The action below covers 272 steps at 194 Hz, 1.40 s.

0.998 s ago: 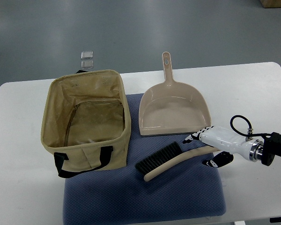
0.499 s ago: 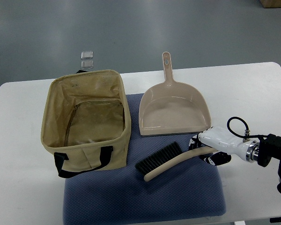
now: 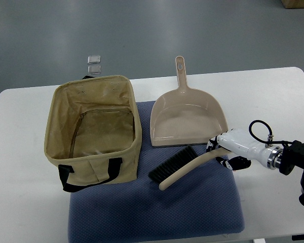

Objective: Put pink broom in yellow bag with right hand
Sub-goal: 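Lift the brush with the right hand over the tan bag, then lower the brush into the tan bag and release it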

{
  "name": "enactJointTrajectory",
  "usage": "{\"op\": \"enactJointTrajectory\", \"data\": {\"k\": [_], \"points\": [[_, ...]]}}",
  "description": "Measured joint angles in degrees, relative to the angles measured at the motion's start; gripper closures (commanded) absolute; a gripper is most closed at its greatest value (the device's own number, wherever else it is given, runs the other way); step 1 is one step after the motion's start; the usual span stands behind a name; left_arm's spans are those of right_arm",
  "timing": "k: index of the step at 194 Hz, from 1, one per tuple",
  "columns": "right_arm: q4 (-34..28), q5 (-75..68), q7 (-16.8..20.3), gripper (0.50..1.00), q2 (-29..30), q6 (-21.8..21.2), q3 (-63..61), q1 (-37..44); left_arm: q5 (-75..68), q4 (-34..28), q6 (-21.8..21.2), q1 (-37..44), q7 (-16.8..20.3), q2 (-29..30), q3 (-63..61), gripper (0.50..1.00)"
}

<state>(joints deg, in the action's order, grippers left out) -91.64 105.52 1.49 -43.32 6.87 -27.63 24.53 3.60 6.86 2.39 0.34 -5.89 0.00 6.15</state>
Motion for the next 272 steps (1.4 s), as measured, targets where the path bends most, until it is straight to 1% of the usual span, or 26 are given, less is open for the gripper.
{"op": "enactJointTrajectory", "data": {"k": [55, 98, 129, 155, 174, 192, 214, 243, 272], "points": [[0.09, -0.82, -0.51, 1.000, -2.06, 3.75, -3.90, 1.91, 0.00, 0.00, 0.00, -0.03, 0.00, 0.00, -0.05, 0.500], [0.45, -1.12, -0.62, 1.000, -3.64, 4.15, -4.71, 7.88, 0.00, 0.00, 0.00, -0.01, 0.00, 0.00, -0.05, 0.500], [1.55, -4.19, -0.60, 1.000, -4.38, 3.26, -5.08, 14.81, 0.00, 0.00, 0.00, 0.01, 0.00, 0.00, -0.05, 0.500], [2.66, -10.49, -0.26, 1.000, -5.10, 1.45, -5.11, 21.86, 0.00, 0.00, 0.00, -0.03, 0.00, 0.00, -0.03, 0.500], [4.12, -12.59, -0.20, 1.000, -5.10, -0.10, -5.11, 26.49, 0.00, 0.00, 0.00, 0.01, 0.00, 0.00, -0.03, 0.500], [5.39, -12.95, -0.20, 1.000, -4.51, -1.83, -5.02, 30.65, 0.00, 0.00, 0.00, -0.01, 0.00, 0.00, -0.03, 0.500], [5.91, -12.73, -0.20, 1.000, -3.32, -2.65, -4.68, 33.66, 0.00, 0.00, 0.00, 0.00, 0.00, 0.00, -0.03, 0.500], [6.14, -10.81, -0.01, 1.000, 2.21, -3.10, -3.94, 36.15, 0.00, 0.00, 0.00, 0.00, 0.00, 0.00, -0.04, 0.500], [6.75, -6.45, 0.08, 1.000, 8.10, -5.72, -3.88, 36.57, 0.00, 0.00, 0.00, 0.00, 0.00, 0.00, -0.06, 0.500]]}}
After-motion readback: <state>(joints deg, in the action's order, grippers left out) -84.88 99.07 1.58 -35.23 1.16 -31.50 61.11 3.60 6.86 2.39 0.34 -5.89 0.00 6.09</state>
